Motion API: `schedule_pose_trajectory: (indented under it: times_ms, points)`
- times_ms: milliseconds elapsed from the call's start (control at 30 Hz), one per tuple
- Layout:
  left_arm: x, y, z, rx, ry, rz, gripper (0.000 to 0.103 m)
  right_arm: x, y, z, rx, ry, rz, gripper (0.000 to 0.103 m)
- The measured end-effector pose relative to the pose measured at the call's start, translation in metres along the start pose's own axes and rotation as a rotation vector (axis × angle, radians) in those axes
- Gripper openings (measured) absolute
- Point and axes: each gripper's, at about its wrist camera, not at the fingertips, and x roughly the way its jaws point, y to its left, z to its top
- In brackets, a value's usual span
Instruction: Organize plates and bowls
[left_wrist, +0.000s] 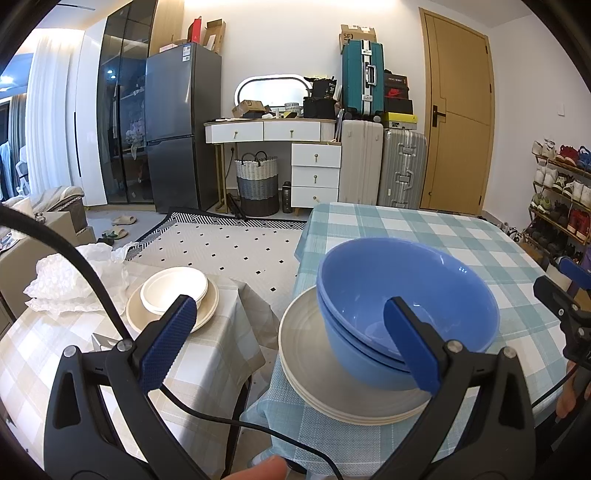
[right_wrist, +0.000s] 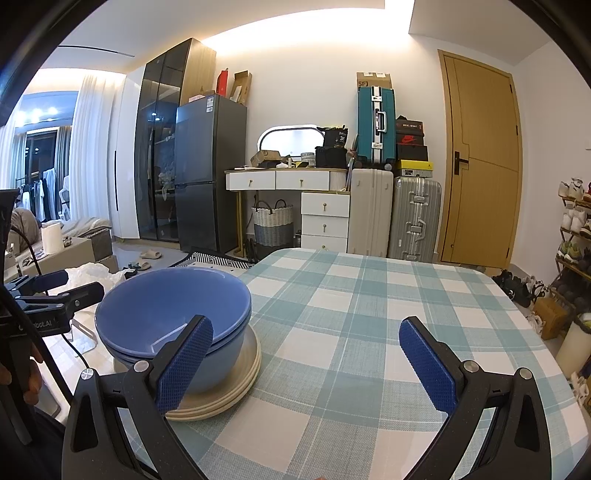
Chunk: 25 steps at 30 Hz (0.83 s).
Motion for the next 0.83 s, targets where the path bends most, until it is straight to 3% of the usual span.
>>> schedule_pose_trajectory:
  times_ms: [833]
  points:
    - [-0.0066, -0.0012, 0.0003, 0.004, -0.014, -0.002, 0.101, 0.0, 0.0002, -0.0002, -0.007, 0.002, -0.003, 0.103]
